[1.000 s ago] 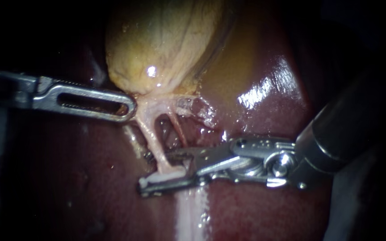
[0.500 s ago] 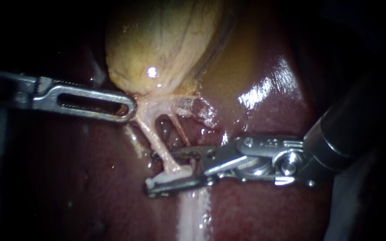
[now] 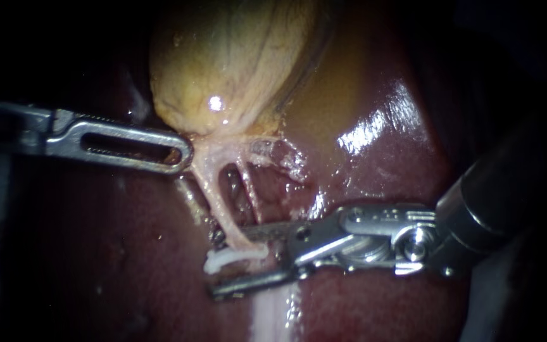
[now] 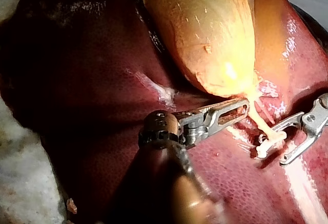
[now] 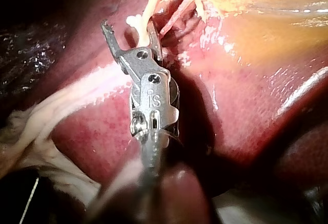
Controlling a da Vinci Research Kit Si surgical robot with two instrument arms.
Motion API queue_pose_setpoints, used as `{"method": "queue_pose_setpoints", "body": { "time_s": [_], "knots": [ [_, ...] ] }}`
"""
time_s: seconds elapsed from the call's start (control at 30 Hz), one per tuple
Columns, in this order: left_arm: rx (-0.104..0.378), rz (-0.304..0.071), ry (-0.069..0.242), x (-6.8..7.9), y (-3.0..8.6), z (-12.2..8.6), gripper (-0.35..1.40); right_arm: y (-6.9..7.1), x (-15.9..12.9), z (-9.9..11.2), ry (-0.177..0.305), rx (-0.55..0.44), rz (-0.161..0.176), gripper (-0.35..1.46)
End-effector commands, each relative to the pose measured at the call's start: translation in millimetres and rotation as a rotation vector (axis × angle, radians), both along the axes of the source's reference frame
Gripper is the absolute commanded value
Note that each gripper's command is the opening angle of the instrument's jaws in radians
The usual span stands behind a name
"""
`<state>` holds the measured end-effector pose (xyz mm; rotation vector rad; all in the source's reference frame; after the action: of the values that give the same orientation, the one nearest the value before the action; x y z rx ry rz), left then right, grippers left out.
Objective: Going back first clip left tube
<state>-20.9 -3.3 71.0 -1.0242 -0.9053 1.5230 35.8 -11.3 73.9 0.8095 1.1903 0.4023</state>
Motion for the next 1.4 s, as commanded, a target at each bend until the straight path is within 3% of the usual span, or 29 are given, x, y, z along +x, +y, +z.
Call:
{"method": "queue_pose_setpoints", "body": {
  "time_s": [0.03, 0.2, 0.67, 0.87, 1.1, 1.4],
  "knots": [
    [0.0, 0.0, 0.0, 0.0, 0.0, 0.0, -0.35, 0.3, 0.0, 0.2, -0.011, -0.006, 0.02, 0.49],
    [0.0, 0.0, 0.0, 0.0, 0.0, -0.1, -0.35, 1.8, -0.8, 1.1, -0.036, -0.016, 0.07, 0.49],
    [0.0, -0.001, 0.0, -0.1, 0.0, -0.1, -0.35, 3.3, -3.2, 0.1, -0.051, -0.012, 0.097, 0.5],
    [0.0, -0.001, 0.0, -0.1, -0.1, -0.1, -0.35, 4.7, -6.0, -1.9, -0.05, -0.036, 0.104, 0.5],
    [0.0, -0.001, 0.0, -0.1, -0.1, -0.1, -0.35, 7.3, -10.3, -4.6, -0.042, -0.099, 0.109, 0.5],
    [-0.002, -0.002, 0.001, -0.4, -0.2, 0.2, -0.35, 8.7, -12.9, -6.3, -0.043, -0.136, 0.114, 0.5]
  ]
}}
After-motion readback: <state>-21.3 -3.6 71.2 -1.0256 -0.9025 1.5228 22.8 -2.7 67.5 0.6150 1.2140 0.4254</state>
